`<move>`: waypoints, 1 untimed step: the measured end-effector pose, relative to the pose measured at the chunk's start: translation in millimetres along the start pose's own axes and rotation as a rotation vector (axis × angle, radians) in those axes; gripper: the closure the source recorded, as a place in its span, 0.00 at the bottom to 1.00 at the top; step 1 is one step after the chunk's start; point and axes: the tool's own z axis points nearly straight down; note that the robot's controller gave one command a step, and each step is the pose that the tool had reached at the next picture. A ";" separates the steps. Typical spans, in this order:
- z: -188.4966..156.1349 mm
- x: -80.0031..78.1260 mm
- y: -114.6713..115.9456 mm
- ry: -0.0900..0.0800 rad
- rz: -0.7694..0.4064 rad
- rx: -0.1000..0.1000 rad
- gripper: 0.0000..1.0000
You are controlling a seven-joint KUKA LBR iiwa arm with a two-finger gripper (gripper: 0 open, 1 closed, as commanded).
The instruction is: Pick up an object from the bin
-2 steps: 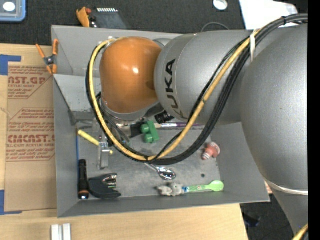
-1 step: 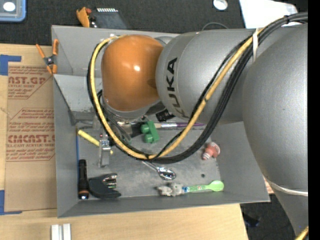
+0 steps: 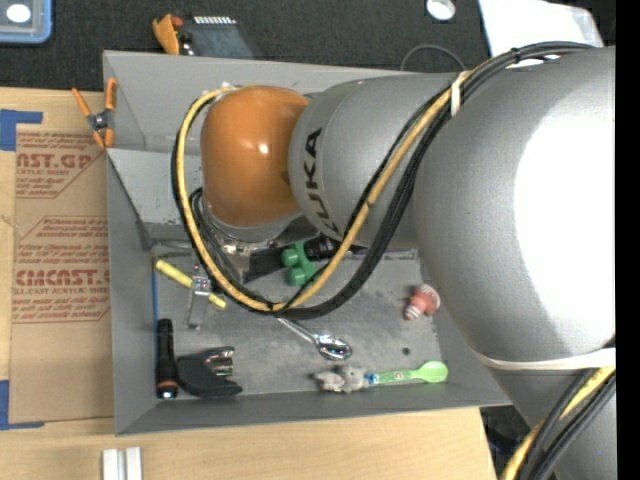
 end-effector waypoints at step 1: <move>91.6 -4.3 -25.8 0.002 0.154 0.000 0.00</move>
Offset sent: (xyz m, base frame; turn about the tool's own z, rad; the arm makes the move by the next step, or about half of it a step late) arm 0.0320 -0.0858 -0.0878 0.0875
